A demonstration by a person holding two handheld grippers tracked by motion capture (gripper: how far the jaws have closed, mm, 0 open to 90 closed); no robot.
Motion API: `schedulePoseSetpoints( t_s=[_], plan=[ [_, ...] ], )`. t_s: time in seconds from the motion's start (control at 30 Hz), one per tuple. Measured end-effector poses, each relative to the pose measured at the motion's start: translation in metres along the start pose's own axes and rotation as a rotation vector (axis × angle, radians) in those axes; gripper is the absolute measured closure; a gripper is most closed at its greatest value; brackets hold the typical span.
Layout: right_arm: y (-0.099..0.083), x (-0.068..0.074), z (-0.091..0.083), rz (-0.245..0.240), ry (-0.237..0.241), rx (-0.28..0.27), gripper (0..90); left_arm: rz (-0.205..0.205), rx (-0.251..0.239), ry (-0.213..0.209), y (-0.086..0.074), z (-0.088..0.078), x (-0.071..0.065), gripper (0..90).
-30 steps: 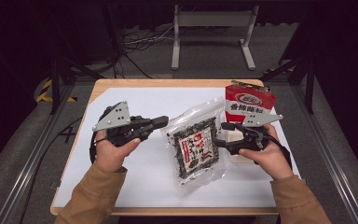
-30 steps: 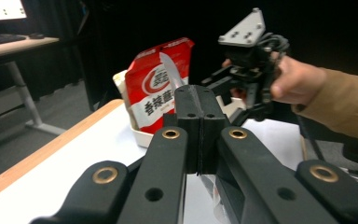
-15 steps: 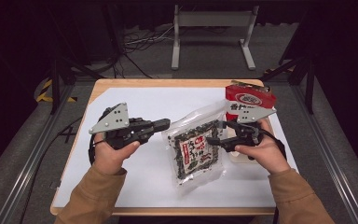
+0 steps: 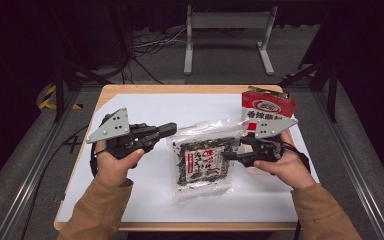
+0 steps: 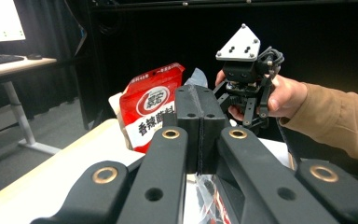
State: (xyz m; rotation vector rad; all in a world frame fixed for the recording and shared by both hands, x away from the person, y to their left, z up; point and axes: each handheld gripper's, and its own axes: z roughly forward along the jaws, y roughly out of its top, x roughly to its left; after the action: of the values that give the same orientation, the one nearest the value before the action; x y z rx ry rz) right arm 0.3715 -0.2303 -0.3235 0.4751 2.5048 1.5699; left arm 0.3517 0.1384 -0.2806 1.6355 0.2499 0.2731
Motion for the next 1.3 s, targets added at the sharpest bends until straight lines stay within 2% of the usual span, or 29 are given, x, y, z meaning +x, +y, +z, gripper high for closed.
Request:
schedulePoseSetpoints(
  t_s=[0.1, 0.27, 0.4, 0.63, 0.7, 0.77, 0.87, 0.97, 1.0, 1.03, 1.13, 1.23, 1.3],
  plan=[
    [0.0, 0.002, 0.0, -0.008, 0.0, 0.003, 61.3, -0.012, 0.004, 0.002, -0.001, 0.0, 0.001, 90.0],
    [0.003, 0.007, -0.002, -0.015, 0.043, 0.024, 73.3, -0.023, 0.008, 0.026, -0.004, -0.002, 0.006, 90.0],
    [0.006, 0.014, -0.007, -0.025, 0.075, 0.021, 76.4, -0.032, -0.009, 0.024, -0.005, -0.005, 0.008, 90.0],
    [0.009, 0.019, -0.013, -0.041, 0.074, 0.031, 76.9, -0.054, -0.008, 0.003, -0.006, -0.006, 0.009, 90.0],
    [0.009, 0.019, -0.016, -0.036, 0.07, 0.034, 76.9, -0.064, 0.01, -0.002, -0.006, -0.004, 0.007, 81.1],
    [0.009, 0.019, -0.018, -0.033, 0.066, 0.034, 76.9, -0.063, 0.02, 0.0, -0.006, -0.004, 0.006, 79.0],
    [0.008, 0.017, -0.023, -0.014, 0.049, 0.036, 76.9, -0.048, 0.047, 0.032, -0.005, -0.005, 0.003, 71.4],
    [0.008, 0.016, -0.031, 0.006, 0.025, 0.029, 76.9, -0.041, 0.09, 0.043, -0.005, -0.007, 0.002, 61.2],
    [0.008, 0.016, -0.034, 0.012, 0.023, 0.022, 77.0, -0.041, 0.09, 0.043, -0.005, -0.007, 0.002, 58.5],
    [0.008, 0.015, -0.037, 0.019, 0.025, 0.01, 77.0, -0.028, 0.12, 0.061, -0.006, -0.006, 0.002, 56.3],
    [0.008, 0.015, -0.041, 0.025, 0.02, -0.001, 76.9, -0.035, 0.137, 0.068, -0.009, -0.005, 0.004, 52.6],
    [0.011, 0.015, -0.049, 0.02, -0.005, -0.001, 76.9, -0.034, 0.159, 0.089, -0.011, -0.003, 0.006, 43.5],
    [0.013, 0.015, -0.054, 0.025, -0.011, -0.009, 76.9, -0.041, 0.179, 0.095, -0.013, -0.004, 0.006, 42.2]
  ],
)
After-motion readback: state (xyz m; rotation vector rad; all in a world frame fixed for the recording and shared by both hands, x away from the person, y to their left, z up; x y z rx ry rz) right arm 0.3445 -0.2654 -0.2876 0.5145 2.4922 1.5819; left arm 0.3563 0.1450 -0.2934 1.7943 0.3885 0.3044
